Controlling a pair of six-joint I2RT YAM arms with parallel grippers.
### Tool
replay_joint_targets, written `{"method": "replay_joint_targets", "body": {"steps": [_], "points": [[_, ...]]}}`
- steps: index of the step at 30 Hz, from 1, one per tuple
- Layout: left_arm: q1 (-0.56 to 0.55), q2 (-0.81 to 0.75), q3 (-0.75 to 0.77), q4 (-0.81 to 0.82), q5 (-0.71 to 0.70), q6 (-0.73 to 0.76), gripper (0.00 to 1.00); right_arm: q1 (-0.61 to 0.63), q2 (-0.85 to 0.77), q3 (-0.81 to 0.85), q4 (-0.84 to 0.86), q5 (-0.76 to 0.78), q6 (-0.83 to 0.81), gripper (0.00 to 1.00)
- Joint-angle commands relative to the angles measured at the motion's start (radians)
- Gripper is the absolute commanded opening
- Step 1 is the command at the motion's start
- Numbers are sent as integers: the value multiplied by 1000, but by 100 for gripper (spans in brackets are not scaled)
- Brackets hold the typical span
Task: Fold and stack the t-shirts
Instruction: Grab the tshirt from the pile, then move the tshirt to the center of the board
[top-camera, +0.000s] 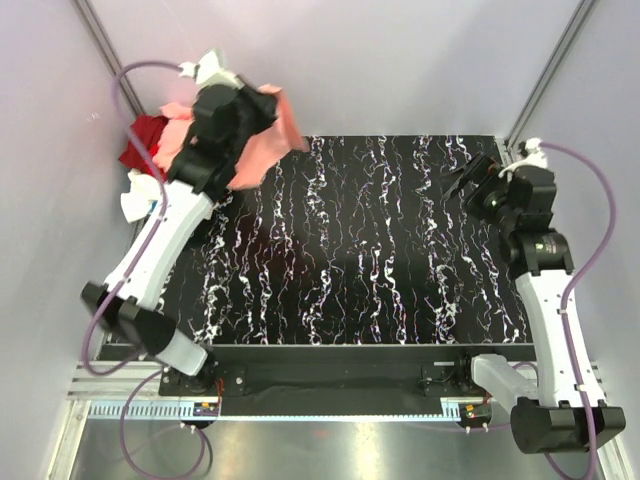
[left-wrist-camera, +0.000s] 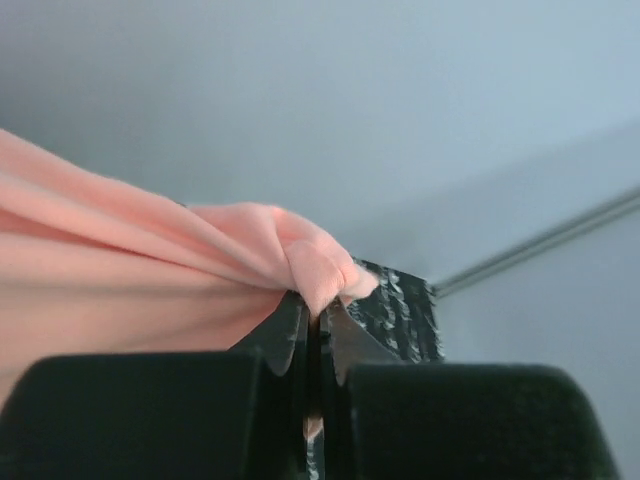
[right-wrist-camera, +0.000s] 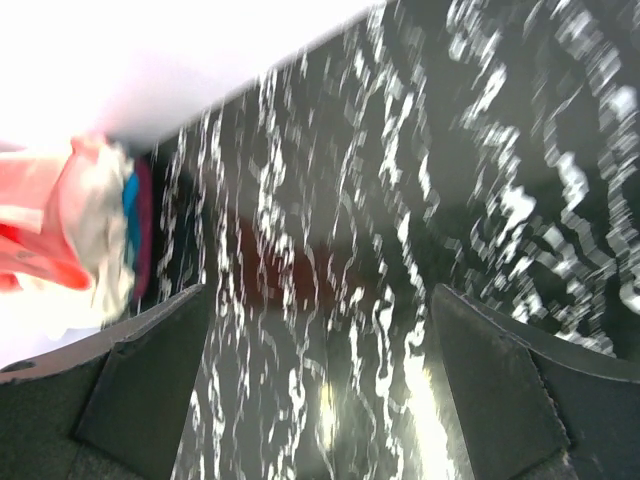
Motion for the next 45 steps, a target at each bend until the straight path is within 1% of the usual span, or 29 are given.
{"method": "replay_joint_targets", "body": {"steps": [1,2,3,4,6,7,8,9,10,11,12,13,14,16,17,18,20,21,23,24,25,26,28,30,31,34,39,43,45], "points": [[-157,102,252,-2,7,-5,0,0,5,144,-149,204,-52,100],[-191,125,308,-6,-24,-4,0,1,0,164,-170,231,-48,100],[-224,139,311,9,-56,-2,0,-2,-3,190,-187,252,-43,100],[-286,157,303,33,-85,1,0,0,-11,194,-204,281,-37,100],[-342,174,256,78,-110,-13,1,-2,-34,188,-222,314,-28,100],[-400,191,231,84,-144,-28,1,-3,-40,184,-227,321,-30,100],[-428,199,159,122,-156,-30,4,-3,-52,178,-232,334,-28,99],[-454,206,119,141,-165,-34,20,-2,-55,161,-248,352,-26,100],[-492,228,79,161,-137,-47,41,-3,-63,153,-256,378,-17,100],[-502,246,18,169,-95,-48,52,-3,-67,144,-264,386,-13,100],[-512,264,-5,150,-65,-56,70,-3,-72,123,-279,392,-5,100],[-532,278,-28,127,-34,-64,79,-2,-90,107,-282,389,10,100],[-541,289,-86,98,-26,-59,86,-3,-100,87,-278,380,15,100],[-566,268,-163,89,-59,-26,99,-3,-129,21,-262,378,32,100],[-569,222,-241,81,-87,-19,99,-3,-135,0,-255,374,36,100],[-571,191,-283,78,-110,-13,99,-3,-138,-40,-241,355,44,100],[-560,133,-390,58,-217,11,99,-2,-135,-75,-224,325,64,100],[-546,77,-422,51,-245,19,99,-2,-133,-106,-206,294,72,100],[-444,33,-510,28,-245,16,99,-3,-118,-132,-187,269,85,100],[-401,18,-531,20,-235,16,99,-3,-112,-157,-166,251,89,100],[-321,-2,-551,12,-241,30,99,-2,-106,-167,-155,239,98,100],[-289,-4,-573,-29,-266,36,99,-3,-97,-178,-144,228,101,100],[-205,13,-581,-84,-355,50,99,-2,-83,-207,-108,187,108,100],[-151,31,-613,-100,-379,54,99,-2,-77,-232,-66,159,112,100],[-88,54,-624,-89,-348,56,99,-2,-72,-240,-54,132,110,100],[24,106,-648,-20,-252,59,99,-3,-43,-255,-22,102,107,100],[98,225,-595,-12,-245,39,99,-3,-14,-263,-9,93,81,100],[107,277,-572,-3,-274,50,99,-2,-14,-284,18,90,73,100],[115,313,-538,-9,-291,56,99,-3,-11,-293,49,61,67,99]]}}
